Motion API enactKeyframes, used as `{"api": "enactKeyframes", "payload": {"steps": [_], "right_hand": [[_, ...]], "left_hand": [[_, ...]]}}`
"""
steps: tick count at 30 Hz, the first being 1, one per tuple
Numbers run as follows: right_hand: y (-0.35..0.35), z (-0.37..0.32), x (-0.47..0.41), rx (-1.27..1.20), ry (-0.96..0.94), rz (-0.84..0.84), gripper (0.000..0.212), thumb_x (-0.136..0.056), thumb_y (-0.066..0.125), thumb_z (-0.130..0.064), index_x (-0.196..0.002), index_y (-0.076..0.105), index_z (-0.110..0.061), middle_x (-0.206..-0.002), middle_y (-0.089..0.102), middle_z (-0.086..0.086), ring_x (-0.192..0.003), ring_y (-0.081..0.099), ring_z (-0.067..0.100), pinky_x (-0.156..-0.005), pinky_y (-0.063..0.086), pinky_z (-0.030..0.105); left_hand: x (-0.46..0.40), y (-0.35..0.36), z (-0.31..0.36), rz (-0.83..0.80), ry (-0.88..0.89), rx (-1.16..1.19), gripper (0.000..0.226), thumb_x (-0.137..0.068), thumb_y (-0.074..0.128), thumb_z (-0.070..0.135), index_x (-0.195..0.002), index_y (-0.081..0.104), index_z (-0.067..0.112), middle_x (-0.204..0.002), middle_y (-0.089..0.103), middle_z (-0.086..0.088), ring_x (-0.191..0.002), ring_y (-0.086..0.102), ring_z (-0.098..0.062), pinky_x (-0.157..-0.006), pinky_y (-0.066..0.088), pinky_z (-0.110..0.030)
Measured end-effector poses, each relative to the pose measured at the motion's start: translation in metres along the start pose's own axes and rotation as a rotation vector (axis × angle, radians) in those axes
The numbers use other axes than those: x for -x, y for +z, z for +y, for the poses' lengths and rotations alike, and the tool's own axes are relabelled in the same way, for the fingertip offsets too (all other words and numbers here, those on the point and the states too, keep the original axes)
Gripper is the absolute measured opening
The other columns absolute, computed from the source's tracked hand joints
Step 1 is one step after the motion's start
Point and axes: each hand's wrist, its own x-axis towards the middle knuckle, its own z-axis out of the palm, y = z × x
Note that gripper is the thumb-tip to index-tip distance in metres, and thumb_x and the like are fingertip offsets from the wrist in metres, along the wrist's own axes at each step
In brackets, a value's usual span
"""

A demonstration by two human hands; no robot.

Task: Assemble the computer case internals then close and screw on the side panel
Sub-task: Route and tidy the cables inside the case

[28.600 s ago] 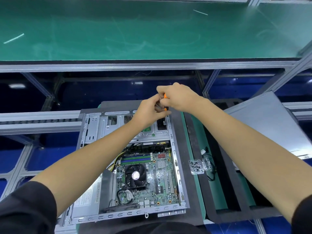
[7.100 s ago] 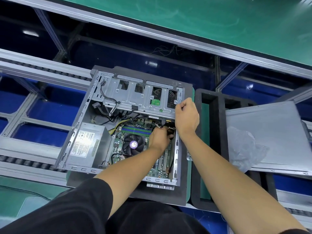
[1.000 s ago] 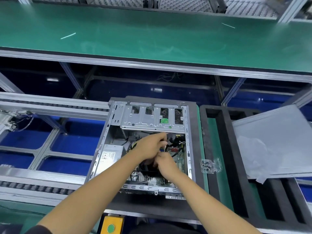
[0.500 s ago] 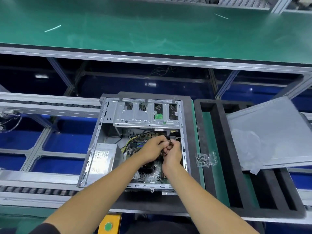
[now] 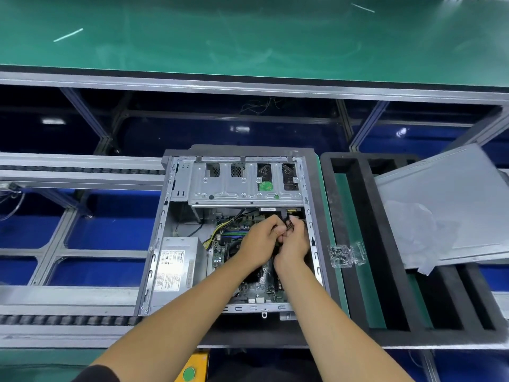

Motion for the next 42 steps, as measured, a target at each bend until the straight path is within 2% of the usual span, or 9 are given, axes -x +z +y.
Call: {"api": "enactKeyframes", "payload": {"steps": [4, 14, 19, 25, 31, 35, 37, 40, 42], "right_hand": [[-0.001, 0.0, -0.006, -0.009, 0.003, -0.056, 0.008, -0.088, 0.072, -0.021, -0.082, 0.068, -0.019, -0.057, 0.051, -0.009, -0.049, 0.043, 0.006, -0.05, 0.038, 0.02], [0.0, -0.004, -0.008, -0.015, -0.006, -0.115, 0.011, -0.09, 0.072, -0.021, -0.083, 0.063, -0.019, -0.058, 0.048, -0.011, -0.054, 0.043, 0.006, -0.056, 0.039, 0.021], [0.006, -0.008, -0.004, -0.041, -0.009, -0.11, 0.008, -0.09, 0.072, -0.019, -0.089, 0.065, -0.016, -0.069, 0.059, -0.005, -0.064, 0.059, 0.011, -0.064, 0.053, 0.025], [0.006, -0.01, -0.001, -0.067, 0.01, -0.108, 0.011, -0.091, 0.073, -0.02, -0.087, 0.063, -0.017, -0.059, 0.061, -0.007, -0.051, 0.061, 0.008, -0.052, 0.053, 0.023], [0.009, -0.012, 0.001, -0.086, -0.012, -0.125, 0.016, -0.093, 0.07, -0.018, -0.082, 0.058, -0.017, -0.052, 0.057, -0.009, -0.048, 0.057, 0.006, -0.048, 0.05, 0.021], [0.005, -0.007, 0.001, -0.147, 0.042, -0.162, 0.036, -0.09, 0.062, -0.019, -0.059, 0.043, -0.022, -0.054, 0.039, -0.008, -0.05, 0.039, 0.009, -0.053, 0.039, 0.021], [0.004, -0.007, 0.003, -0.168, 0.064, -0.17, 0.041, -0.089, 0.058, -0.016, -0.053, 0.04, -0.023, -0.052, 0.036, -0.008, -0.048, 0.035, 0.008, -0.049, 0.036, 0.02], [0.005, -0.009, 0.001, -0.199, 0.069, -0.165, 0.037, -0.091, 0.058, -0.008, -0.06, 0.042, -0.02, -0.052, 0.038, -0.008, -0.044, 0.035, 0.007, -0.046, 0.037, 0.019], [0.006, -0.01, -0.001, -0.177, 0.069, -0.158, 0.033, -0.091, 0.06, -0.008, -0.063, 0.047, -0.019, -0.05, 0.041, -0.008, -0.04, 0.035, 0.006, -0.041, 0.036, 0.019]], "left_hand": [[-0.001, 0.005, -0.001, 0.066, -0.04, -0.028, 0.027, -0.103, 0.052, 0.026, -0.078, 0.054, 0.037, -0.073, 0.065, 0.012, -0.076, 0.063, -0.013, -0.08, 0.054, -0.044], [0.0, 0.01, -0.003, 0.179, -0.019, 0.044, 0.015, -0.102, 0.056, 0.022, -0.087, 0.059, 0.024, -0.075, 0.067, 0.011, -0.072, 0.062, -0.002, -0.071, 0.05, -0.029], [0.003, 0.013, 0.0, 0.225, 0.012, 0.007, 0.016, -0.103, 0.053, 0.027, -0.087, 0.051, 0.027, -0.076, 0.064, 0.009, -0.065, 0.058, -0.006, -0.062, 0.048, -0.032], [0.003, 0.014, -0.002, 0.217, 0.007, -0.108, 0.017, -0.104, 0.048, 0.031, -0.087, 0.044, 0.03, -0.072, 0.061, 0.007, -0.065, 0.058, -0.011, -0.055, 0.043, -0.032], [0.0, 0.012, -0.001, 0.251, -0.015, -0.094, 0.018, -0.101, 0.055, 0.038, -0.093, 0.04, 0.033, -0.076, 0.062, 0.008, -0.066, 0.06, -0.011, -0.056, 0.047, -0.034], [-0.003, 0.009, -0.004, 0.278, -0.007, -0.05, 0.022, -0.101, 0.058, 0.031, -0.091, 0.039, 0.036, -0.077, 0.062, 0.012, -0.067, 0.059, -0.001, -0.052, 0.041, -0.027], [-0.003, 0.009, -0.005, 0.267, -0.002, -0.018, 0.022, -0.101, 0.059, 0.028, -0.094, 0.039, 0.035, -0.082, 0.062, 0.014, -0.073, 0.059, 0.003, -0.054, 0.04, -0.021], [0.001, 0.006, -0.004, 0.202, 0.008, 0.008, 0.022, -0.102, 0.058, 0.024, -0.105, 0.037, 0.029, -0.097, 0.058, 0.013, -0.089, 0.059, 0.003, -0.07, 0.046, -0.014], [0.008, 0.003, -0.007, 0.157, 0.02, -0.017, 0.028, -0.102, 0.054, 0.014, -0.106, 0.031, 0.03, -0.104, 0.053, 0.012, -0.091, 0.058, 0.0, -0.072, 0.046, -0.01]]}}
